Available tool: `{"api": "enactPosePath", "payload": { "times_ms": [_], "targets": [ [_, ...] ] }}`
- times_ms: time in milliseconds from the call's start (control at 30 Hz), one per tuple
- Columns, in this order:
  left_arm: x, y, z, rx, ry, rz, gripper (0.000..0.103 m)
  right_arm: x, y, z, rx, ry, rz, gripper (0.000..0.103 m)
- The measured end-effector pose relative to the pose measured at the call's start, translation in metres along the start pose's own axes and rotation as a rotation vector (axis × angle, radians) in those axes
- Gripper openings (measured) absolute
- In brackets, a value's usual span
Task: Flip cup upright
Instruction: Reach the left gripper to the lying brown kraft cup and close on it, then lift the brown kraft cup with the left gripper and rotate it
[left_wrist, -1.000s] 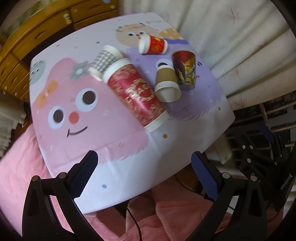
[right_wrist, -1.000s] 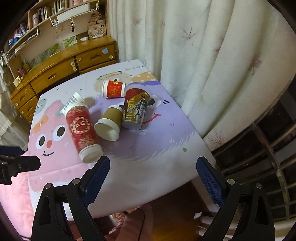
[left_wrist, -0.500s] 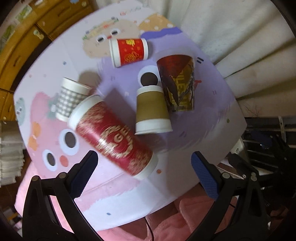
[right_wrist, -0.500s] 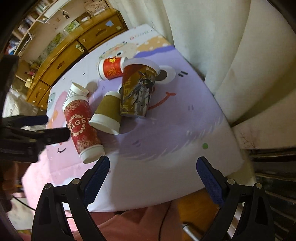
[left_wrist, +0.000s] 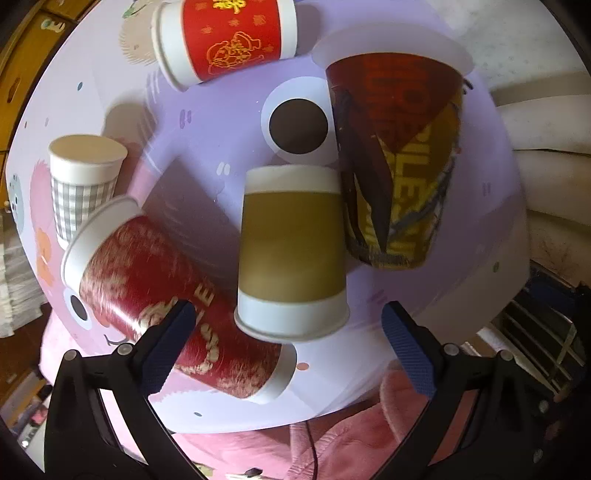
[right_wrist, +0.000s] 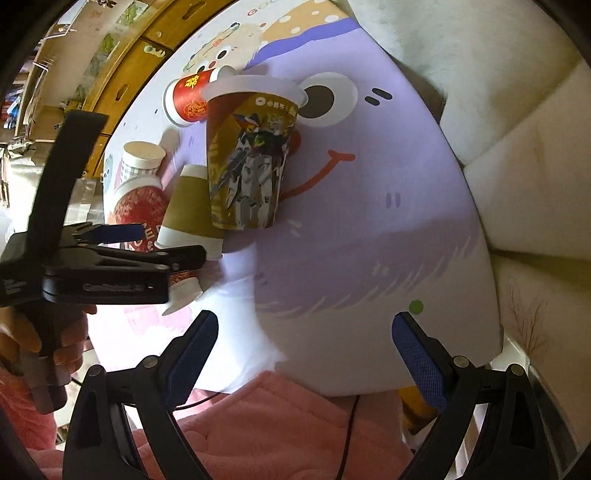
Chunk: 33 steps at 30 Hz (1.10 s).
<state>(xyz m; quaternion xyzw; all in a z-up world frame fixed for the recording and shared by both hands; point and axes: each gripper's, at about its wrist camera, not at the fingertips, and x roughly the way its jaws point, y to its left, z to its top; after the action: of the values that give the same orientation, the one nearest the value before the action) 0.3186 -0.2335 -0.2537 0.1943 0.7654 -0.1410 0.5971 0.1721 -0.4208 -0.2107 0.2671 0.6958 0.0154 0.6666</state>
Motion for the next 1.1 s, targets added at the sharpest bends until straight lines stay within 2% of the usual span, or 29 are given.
{"api": "enactPosePath", "payload": {
  "times_ms": [100,200,267,433,567,833,967,1100],
  "targets": [
    [0.004,0.0,0.009,-0.007,0.009,-0.004,0.097,0.003,-0.006,0.011,0.024,0.027,0.056,0.096],
    [0.009,0.001,0.015,-0.003,0.022,0.012,0.084,0.006,-0.009,0.019,0.034,0.042,0.072,0.096],
    [0.014,0.002,0.02,0.001,0.036,0.017,0.071,0.009,-0.01,0.023,0.033,0.051,0.067,0.096],
    [0.017,0.007,0.02,0.007,0.051,0.014,0.059,0.01,-0.012,0.024,0.053,0.051,0.068,0.096],
    [0.012,0.011,0.025,0.021,0.039,0.014,0.056,0.006,-0.016,0.021,0.068,0.046,0.07,0.096],
    [-0.01,0.013,0.001,0.093,-0.014,0.008,0.052,-0.007,-0.016,0.0,0.095,0.012,0.061,0.096],
    [-0.028,0.023,-0.02,0.131,-0.078,0.005,0.05,-0.01,-0.003,-0.01,0.108,-0.029,0.054,0.096],
    [-0.057,0.031,-0.053,0.185,-0.171,-0.034,0.049,-0.016,0.013,-0.029,0.126,-0.087,0.028,0.096]
  ]
}}
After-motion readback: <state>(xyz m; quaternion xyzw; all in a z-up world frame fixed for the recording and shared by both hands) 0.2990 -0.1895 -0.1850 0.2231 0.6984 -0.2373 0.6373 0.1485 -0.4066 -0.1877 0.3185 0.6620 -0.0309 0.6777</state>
